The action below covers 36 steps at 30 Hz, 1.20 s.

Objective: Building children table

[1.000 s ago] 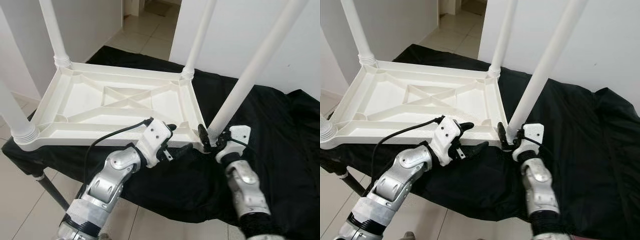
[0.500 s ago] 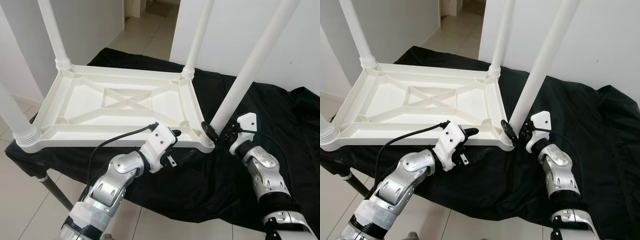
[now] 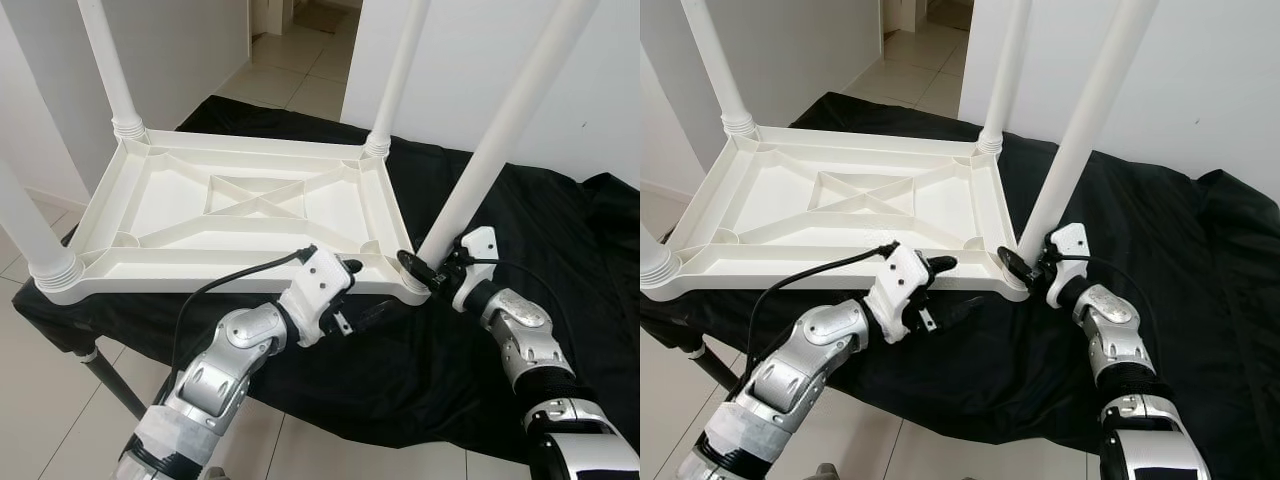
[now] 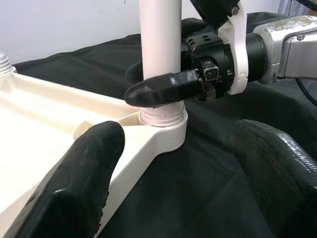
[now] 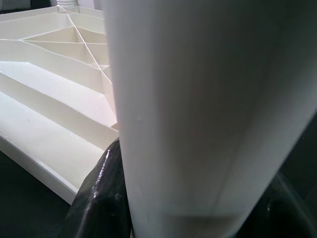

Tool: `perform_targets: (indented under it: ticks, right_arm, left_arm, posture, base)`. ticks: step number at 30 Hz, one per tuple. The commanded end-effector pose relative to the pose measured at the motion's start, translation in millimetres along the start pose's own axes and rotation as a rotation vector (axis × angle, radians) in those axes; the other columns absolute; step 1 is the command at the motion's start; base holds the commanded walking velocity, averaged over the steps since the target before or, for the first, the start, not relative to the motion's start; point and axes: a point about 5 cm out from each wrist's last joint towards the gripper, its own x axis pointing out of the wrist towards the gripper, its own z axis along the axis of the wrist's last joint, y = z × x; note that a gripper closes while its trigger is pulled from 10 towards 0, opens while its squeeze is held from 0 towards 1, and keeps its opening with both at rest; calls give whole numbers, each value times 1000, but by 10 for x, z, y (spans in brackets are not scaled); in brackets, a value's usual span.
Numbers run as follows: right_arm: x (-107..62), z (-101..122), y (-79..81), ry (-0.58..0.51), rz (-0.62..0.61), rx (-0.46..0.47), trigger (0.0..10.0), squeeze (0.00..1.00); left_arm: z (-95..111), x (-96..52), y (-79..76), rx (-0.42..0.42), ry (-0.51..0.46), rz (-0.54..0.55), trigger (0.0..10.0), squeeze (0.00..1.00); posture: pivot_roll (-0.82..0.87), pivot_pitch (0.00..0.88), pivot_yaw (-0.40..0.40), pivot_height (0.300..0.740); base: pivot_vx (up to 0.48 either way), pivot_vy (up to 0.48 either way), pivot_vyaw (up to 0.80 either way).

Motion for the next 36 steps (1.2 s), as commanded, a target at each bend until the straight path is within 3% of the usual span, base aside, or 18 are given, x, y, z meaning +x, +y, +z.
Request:
perform_targets:
  ticks: [1,8,10,15,19,24,27,30,36]
  right_arm:
    - [-39,-27,-38,16,-39,9,10000,0]
    - [-29,-41,-5,-5,-162,40,10000,0]
    - [-26,-26,8,-50,-286,82,10000,0]
    - [-37,-18,63,-79,-365,94,10000,0]
    - [-124,-107,69,-27,-632,128,10000,0]
    - [-174,-179,121,1,-784,135,10000,0]
    - [-167,-269,339,40,-1001,168,10000,0]
    - [-149,-270,398,50,-1031,173,10000,0]
    - [-51,-180,559,-7,-915,206,10000,0]
  left_arm:
    - [7,-2,-32,4,2,-15,10000,0]
    - [10,-19,-6,-17,-9,22,10000,0]
    - [44,-29,13,-51,-36,41,10000,0]
    - [46,-45,13,-54,-35,40,10000,0]
    - [27,-76,-13,-55,-23,32,10000,0]
    - [11,-83,-36,-56,-15,28,10000,0]
    - [15,-74,-67,-64,-16,30,10000,0]
    - [20,-71,-77,-68,-16,30,10000,0]
    - [11,-104,-128,-74,-5,22,10000,0]
  posture:
    - [41,0,-117,740]
    - [39,0,-121,740]
    - [35,0,-122,740]
    - [34,0,-122,740]
    - [33,0,-124,740]
    - [36,0,-128,740]
    - [41,0,-129,740]
    - [41,0,-129,740]
    - [49,0,-135,740]
  base:
    - [0,0,0]
    - [0,0,0]
    - [0,0,0]
    - [0,0,0]
    - [0,0,0]
    - [0,0,0]
    - [0,0,0]
    - [0,0,0]
    - [0,0,0]
